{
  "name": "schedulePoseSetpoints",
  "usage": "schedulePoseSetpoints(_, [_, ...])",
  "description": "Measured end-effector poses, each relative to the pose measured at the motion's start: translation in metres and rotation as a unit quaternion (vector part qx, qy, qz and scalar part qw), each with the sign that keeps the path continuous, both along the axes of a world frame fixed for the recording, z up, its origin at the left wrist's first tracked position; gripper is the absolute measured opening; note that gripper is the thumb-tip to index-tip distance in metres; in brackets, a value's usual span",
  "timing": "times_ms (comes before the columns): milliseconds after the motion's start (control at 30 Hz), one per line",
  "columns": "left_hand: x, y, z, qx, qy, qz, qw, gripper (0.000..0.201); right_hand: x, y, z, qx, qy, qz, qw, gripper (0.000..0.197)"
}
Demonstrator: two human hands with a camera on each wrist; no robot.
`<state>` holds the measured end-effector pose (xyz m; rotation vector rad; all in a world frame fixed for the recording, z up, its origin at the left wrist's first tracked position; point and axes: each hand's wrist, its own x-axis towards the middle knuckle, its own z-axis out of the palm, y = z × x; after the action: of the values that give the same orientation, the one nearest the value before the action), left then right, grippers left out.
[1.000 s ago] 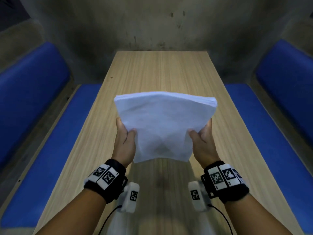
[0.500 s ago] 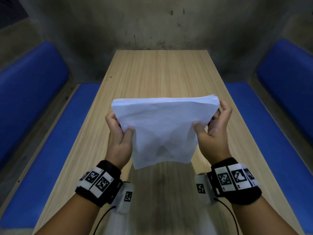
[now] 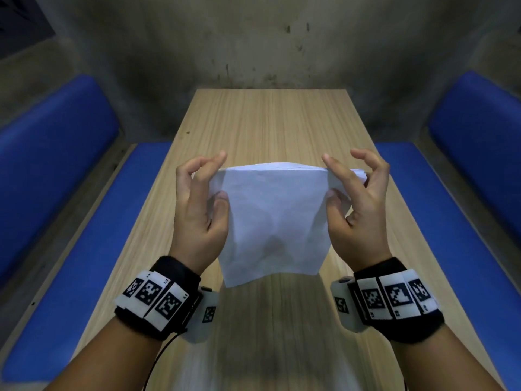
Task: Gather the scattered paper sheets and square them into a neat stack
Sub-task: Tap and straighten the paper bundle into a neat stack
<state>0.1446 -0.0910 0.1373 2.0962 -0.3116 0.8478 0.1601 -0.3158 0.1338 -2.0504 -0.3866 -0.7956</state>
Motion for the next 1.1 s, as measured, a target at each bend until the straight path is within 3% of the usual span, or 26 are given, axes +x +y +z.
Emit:
schedulePoseSetpoints(133, [0.0, 0.001, 0.0, -0.011, 0.005, -0.007, 1.0, 0.045, -0.003, 0.002, 0.001, 0.018, 0.01, 0.004, 1.0, 0.057])
schedulePoseSetpoints(200, [0.0, 0.001, -0.001, -0.05, 0.019, -0.031, 0.998, 0.051, -0.001, 0.0, 0.0, 0.09, 0.051, 0.026, 0.994, 0.065])
schedulePoseSetpoints(267, [0.001, 0.003, -0.007, -0.169, 0.089, -0.075, 0.979, 0.056, 0.002, -0.002, -0.007, 0.246, 0.136, 0.076, 0.957, 0.059])
schedulePoseSetpoints(333, [0.003, 0.003, -0.022, -0.282, 0.178, -0.109, 0.936, 0.043, 0.007, -0.004, -0.025, 0.319, 0.221, 0.101, 0.916, 0.04])
schedulePoseSetpoints(433, [0.002, -0.004, -0.047, -0.316, 0.243, -0.082, 0.913, 0.04, 0.009, 0.003, -0.05, 0.286, 0.311, 0.089, 0.902, 0.042])
schedulePoseSetpoints(667, [0.009, -0.004, -0.042, -0.291, 0.193, -0.076, 0.934, 0.027, 0.007, 0.0, -0.053, 0.312, 0.242, 0.072, 0.916, 0.047])
schedulePoseSetpoints(833, [-0.001, -0.005, -0.073, -0.254, 0.245, -0.046, 0.934, 0.047, -0.008, 0.006, -0.075, 0.292, 0.269, 0.068, 0.915, 0.05])
schedulePoseSetpoints(1100, [-0.003, -0.006, -0.081, -0.262, 0.259, -0.064, 0.927, 0.053, -0.008, 0.001, -0.078, 0.281, 0.269, 0.088, 0.917, 0.056])
